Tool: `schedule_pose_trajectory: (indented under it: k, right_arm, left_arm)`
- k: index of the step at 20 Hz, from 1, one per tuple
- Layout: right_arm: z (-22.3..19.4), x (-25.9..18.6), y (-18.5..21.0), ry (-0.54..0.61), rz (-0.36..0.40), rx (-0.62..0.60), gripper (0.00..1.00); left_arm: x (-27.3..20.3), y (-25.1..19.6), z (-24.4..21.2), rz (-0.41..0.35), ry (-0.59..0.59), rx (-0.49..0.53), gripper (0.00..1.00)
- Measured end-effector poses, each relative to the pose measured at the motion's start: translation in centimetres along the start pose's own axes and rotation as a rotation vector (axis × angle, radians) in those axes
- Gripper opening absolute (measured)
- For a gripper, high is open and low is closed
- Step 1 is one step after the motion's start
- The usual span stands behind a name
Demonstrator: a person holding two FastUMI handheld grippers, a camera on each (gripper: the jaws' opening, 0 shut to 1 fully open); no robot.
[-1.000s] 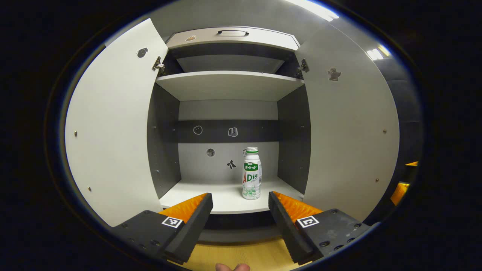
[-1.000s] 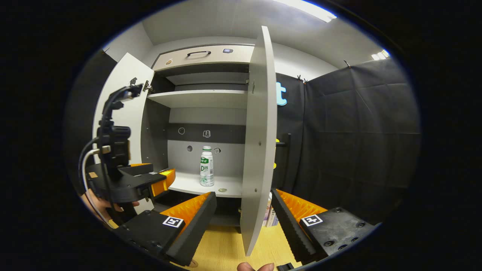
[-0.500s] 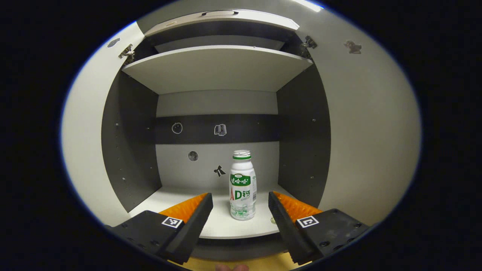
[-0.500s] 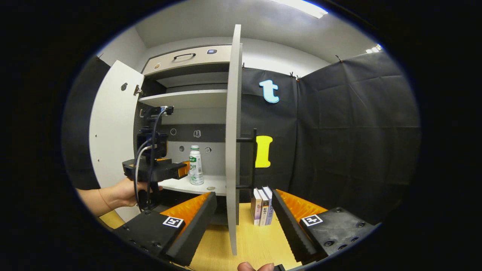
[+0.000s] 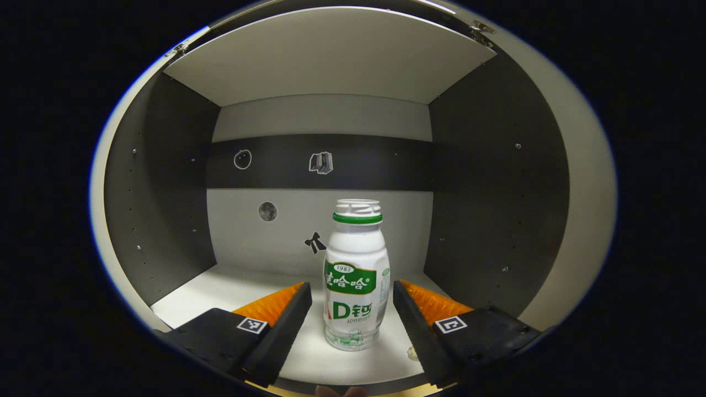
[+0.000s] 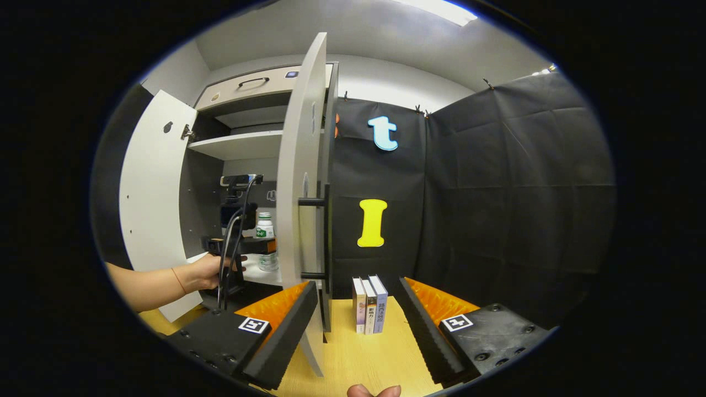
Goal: Grasp the bottle in the cabinet with the left hand and place it on the coaster, then close the right door with the right hand and the left door with the left hand.
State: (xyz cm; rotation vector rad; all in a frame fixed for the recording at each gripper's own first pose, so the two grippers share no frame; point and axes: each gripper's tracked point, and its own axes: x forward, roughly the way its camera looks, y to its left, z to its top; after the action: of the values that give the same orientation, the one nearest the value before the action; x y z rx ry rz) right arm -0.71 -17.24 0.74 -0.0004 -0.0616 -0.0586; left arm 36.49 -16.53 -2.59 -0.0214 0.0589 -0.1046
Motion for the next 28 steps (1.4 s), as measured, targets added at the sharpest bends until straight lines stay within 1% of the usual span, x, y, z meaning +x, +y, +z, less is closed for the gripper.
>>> schedule_pose_trajectory:
  k: [3, 4, 6, 9, 12, 16, 20, 24, 26, 28]
  right_arm:
    - [0.2, 0.6, -1.1, 0.001, -0.019, 0.004, 0.97]
    - [0.2, 0.7, -1.3, 0.0, -0.024, 0.004, 0.97]
    - [0.5, 1.0, -1.6, -0.004, -0.027, 0.007, 0.97]
    - [0.8, 1.1, -1.3, -0.007, -0.021, 0.016, 0.97]
    - [1.2, 0.8, -0.2, -0.015, -0.004, 0.015, 0.97]
    - [1.6, -0.3, 1.5, -0.024, 0.013, 0.014, 0.97]
    - [2.1, -2.0, 4.0, -0.051, 0.041, 0.01, 0.97]
    - [2.7, -3.6, 7.0, -0.095, 0.085, -0.023, 0.97]
    - [2.0, -4.0, 8.2, -0.078, 0.096, -0.03, 0.97]
    - [1.7, -4.5, 9.3, -0.067, 0.109, -0.011, 0.98]
  left_arm:
    - [1.0, 0.0, 0.2, -0.009, -0.014, 0.022, 0.94]
    - [1.1, -0.1, 0.3, -0.008, -0.014, 0.028, 0.83]
    - [0.6, 0.0, 0.4, -0.006, -0.015, 0.023, 0.8]
    - [-1.0, 0.2, 1.6, -0.017, -0.033, 0.027, 0.78]
    - [-4.8, 0.2, 3.2, -0.034, -0.074, 0.033, 0.78]
    - [-10.8, 0.7, 4.3, -0.063, -0.098, 0.006, 0.78]
    - [-17.1, 1.5, 4.6, -0.083, -0.124, 0.01, 0.78]
    - [-22.5, 2.8, 2.9, -0.082, -0.119, 0.003, 0.78]
    - [-24.8, 3.4, 1.4, -0.084, -0.124, 0.028, 0.78]
    - [-27.1, 3.9, -0.6, -0.084, -0.124, 0.027, 0.79]
